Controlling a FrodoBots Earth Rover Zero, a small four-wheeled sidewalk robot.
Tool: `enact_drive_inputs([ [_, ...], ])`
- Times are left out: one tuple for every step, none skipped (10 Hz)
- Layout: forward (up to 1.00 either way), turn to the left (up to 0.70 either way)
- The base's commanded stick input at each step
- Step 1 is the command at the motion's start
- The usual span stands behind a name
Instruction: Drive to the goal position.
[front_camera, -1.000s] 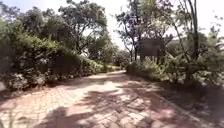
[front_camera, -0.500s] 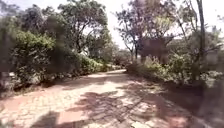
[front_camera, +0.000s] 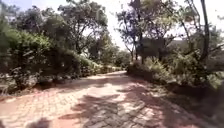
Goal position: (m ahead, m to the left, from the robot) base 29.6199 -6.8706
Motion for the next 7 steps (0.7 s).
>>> enact_drive_inputs([
  [0.5,0.0],
  [0.5,0.0],
  [0.5,0.0],
  [0.5,0.0],
  [0.5,0.0],
  [0.5,0.0],
  [0.5,0.0],
])
